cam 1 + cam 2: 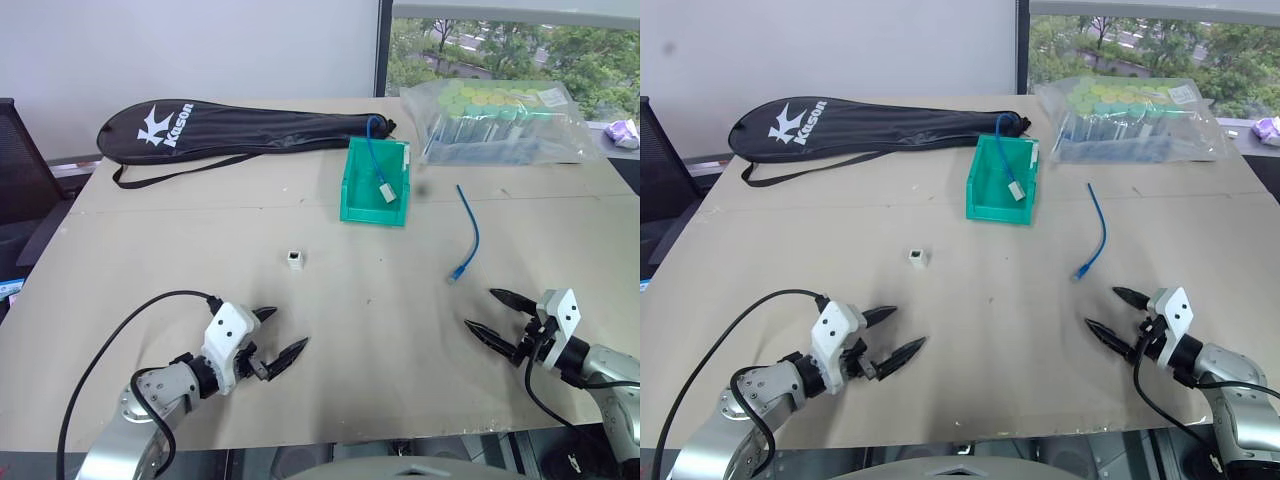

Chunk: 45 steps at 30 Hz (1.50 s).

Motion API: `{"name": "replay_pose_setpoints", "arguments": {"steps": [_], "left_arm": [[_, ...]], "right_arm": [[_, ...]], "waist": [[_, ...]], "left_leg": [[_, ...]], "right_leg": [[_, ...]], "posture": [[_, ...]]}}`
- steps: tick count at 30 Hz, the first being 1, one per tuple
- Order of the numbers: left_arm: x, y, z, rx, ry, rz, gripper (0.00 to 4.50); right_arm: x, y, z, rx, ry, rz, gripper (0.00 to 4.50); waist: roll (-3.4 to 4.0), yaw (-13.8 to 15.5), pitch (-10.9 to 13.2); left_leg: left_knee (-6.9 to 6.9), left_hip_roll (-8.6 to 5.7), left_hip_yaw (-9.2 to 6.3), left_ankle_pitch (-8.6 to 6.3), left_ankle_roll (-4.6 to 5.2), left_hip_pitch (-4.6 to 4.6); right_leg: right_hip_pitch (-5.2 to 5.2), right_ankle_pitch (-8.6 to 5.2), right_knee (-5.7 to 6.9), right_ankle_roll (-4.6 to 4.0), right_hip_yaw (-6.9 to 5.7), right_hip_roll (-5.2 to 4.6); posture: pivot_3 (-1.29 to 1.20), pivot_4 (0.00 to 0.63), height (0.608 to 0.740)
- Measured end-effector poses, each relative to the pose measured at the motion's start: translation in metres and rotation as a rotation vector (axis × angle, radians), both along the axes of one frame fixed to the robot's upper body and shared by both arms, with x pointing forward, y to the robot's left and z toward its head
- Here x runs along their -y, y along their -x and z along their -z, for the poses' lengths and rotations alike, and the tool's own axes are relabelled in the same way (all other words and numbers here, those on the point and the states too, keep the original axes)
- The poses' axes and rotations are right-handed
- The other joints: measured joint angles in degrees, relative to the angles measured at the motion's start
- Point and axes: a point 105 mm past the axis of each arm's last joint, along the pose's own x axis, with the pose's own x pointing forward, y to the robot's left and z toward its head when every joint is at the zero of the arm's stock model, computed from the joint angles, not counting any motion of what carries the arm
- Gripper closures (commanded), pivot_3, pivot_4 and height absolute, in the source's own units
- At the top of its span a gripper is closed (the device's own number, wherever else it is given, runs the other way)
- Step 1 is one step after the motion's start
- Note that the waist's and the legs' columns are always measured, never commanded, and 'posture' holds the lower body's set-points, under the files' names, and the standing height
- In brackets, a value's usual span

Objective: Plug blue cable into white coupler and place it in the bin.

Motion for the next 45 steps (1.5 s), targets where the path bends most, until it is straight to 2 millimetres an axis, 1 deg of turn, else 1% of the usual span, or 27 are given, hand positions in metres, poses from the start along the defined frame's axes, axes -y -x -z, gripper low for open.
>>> {"name": "replay_pose_setpoints", "arguments": {"steps": [8,18,22,26,27,28,30,34,36,38,41,43,45], "left_arm": [[-0.001,-0.009,-0.002,0.021,0.013,0.048,0.0],[-0.001,-0.009,-0.002,0.041,0.005,0.075,0.0],[0.003,-0.012,-0.007,0.058,0.008,0.111,0.0],[0.009,-0.017,-0.027,0.078,-0.002,0.21,0.0],[0.014,-0.019,-0.038,0.093,0.0,0.257,0.0],[0.018,-0.021,-0.048,0.107,-0.004,0.299,0.0],[0.026,-0.021,-0.065,0.132,0.005,0.365,0.0],[0.033,-0.021,-0.086,0.119,0.007,0.474,0.0],[0.034,-0.021,-0.094,0.124,-0.017,0.517,0.0],[0.034,-0.02,-0.096,0.122,-0.037,0.538,0.0],[0.036,-0.02,-0.098,0.128,-0.043,0.559,0.0],[0.039,-0.02,-0.099,0.128,-0.046,0.566,0.0],[0.04,-0.02,-0.101,0.133,-0.049,0.566,0.0]], "right_arm": [[0.0,-0.011,-0.002,0.009,0.001,-0.01,0.06],[0.001,-0.011,-0.002,0.008,0.009,-0.024,0.06],[0.005,-0.012,-0.006,0.011,0.046,-0.045,0.06],[0.01,-0.025,-0.032,0.06,0.121,-0.118,0.06],[0.01,-0.033,-0.045,0.093,0.162,-0.161,0.06],[0.01,-0.039,-0.054,0.112,0.205,-0.202,0.06],[0.007,-0.048,-0.064,0.143,0.275,-0.272,0.06],[-0.005,-0.067,-0.057,0.106,0.405,-0.443,0.06],[-0.01,-0.078,-0.059,0.096,0.481,-0.527,0.06],[-0.014,-0.086,-0.06,0.081,0.537,-0.604,0.06],[-0.028,-0.097,-0.063,0.075,0.587,-0.704,0.06],[-0.036,-0.104,-0.063,0.067,0.621,-0.748,0.06],[-0.039,-0.109,-0.062,0.052,0.652,-0.773,0.06]], "waist": [[0.01,0.0,0.0],[0.0,0.0,0.0],[0.03,0.0,0.0],[0.14,-0.2,0.2],[0.16,-0.2,0.2],[0.15,-0.2,0.2],[0.12,-0.2,0.2],[0.12,-0.4,0.4],[0.27,-0.8,0.6],[0.25,-1.1,0.6],[0.15,-1.4,0.8],[0.12,-1.6,0.8],[0.1,-1.4,0.8]], "left_leg": [[0.0,0.0,0.02,0.0,0.0,-0.01],[0.0,0.0,0.01,0.0,0.0,-0.02],[0.01,0.0,0.02,0.0,0.0,-0.03],[0.03,0.0,0.04,0.0,0.0,-0.02],[0.04,0.0,0.06,0.0,0.0,0.01],[0.04,0.0,0.07,0.0,0.0,0.01],[0.03,0.0,0.07,0.0,0.0,0.02],[0.02,0.01,0.05,0.01,0.0,-0.08],[0.01,0.01,0.06,0.01,0.0,-0.1],[0.01,0.01,0.07,0.01,0.0,-0.09],[0.01,0.01,0.03,0.01,-0.01,-0.11],[0.01,0.01,0.02,0.01,-0.02,-0.11],[0.02,0.01,0.01,0.02,-0.02,-0.13]], "right_leg": [[-0.01,0.04,-0.01,-0.05,0.0,0.01],[-0.01,0.04,-0.01,-0.04,0.0,0.0],[-0.02,0.04,-0.01,-0.04,0.0,0.0],[-0.03,0.06,0.02,-0.05,0.0,0.02],[-0.02,0.07,0.02,-0.05,0.01,0.03],[-0.02,0.07,0.02,-0.04,0.01,0.08],[0.0,0.07,0.0,-0.03,0.01,0.26],[-0.09,0.09,0.0,0.01,0.0,0.38],[-0.1,0.11,-0.02,0.05,0.0,0.39],[-0.09,0.12,-0.03,0.07,0.01,0.39],[-0.09,0.14,-0.02,0.09,-0.01,0.37],[-0.1,0.14,-0.02,0.09,-0.01,0.36],[-0.1,0.14,-0.03,0.1,-0.03,0.33]], "posture": [[0.0,0.15,0.74],[0.0,0.15,0.74],[0.0,0.15,0.74],[0.0,0.15,0.74],[0.0,0.15,0.74],[0.0,0.15,0.74],[0.0,0.15,0.74],[0.0,0.15,0.74],[0.0,0.15,0.74],[0.0,0.15,0.74],[0.0,0.15,0.74],[0.0,0.15,0.74],[0.0,0.15,0.74]]}}
